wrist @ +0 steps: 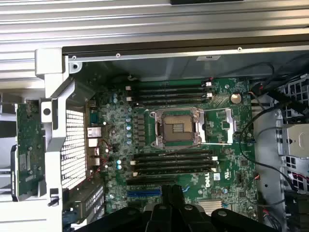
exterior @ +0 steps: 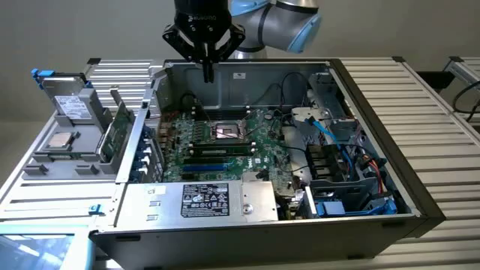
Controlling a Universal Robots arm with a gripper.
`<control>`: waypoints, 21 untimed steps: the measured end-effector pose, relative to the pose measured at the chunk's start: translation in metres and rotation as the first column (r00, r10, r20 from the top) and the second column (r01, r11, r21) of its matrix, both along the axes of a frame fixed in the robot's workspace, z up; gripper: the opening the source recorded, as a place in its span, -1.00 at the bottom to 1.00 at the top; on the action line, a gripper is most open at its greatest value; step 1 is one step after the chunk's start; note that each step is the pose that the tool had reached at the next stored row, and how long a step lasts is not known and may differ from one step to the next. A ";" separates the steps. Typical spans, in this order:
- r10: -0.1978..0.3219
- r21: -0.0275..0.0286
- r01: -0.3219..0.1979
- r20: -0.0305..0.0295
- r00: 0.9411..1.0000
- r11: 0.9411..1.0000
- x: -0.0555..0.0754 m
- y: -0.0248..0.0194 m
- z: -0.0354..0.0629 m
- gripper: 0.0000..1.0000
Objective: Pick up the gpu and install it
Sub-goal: 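Reach for the gpu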
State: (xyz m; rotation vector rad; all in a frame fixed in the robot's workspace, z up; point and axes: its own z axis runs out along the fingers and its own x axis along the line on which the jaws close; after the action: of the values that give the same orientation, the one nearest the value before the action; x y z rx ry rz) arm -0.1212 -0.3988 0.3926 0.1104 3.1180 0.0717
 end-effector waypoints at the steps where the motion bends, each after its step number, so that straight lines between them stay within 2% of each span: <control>1: 0.000 0.000 0.000 0.000 1.000 1.000 0.000 0.0000 0.0000 -0.76; 12: 0.000 0.001 0.000 0.000 1.000 1.000 -0.004 0.0000 0.0000 -0.76; 15: 0.000 0.002 0.000 0.000 1.000 1.000 -0.011 0.0000 0.0000 -0.76; 21: 0.000 0.002 0.000 0.000 1.000 1.000 -0.037 0.0001 -0.0002 -0.76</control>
State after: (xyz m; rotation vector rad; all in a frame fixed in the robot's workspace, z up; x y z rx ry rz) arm -0.1581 -0.3987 0.3925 0.1104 3.1180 0.0745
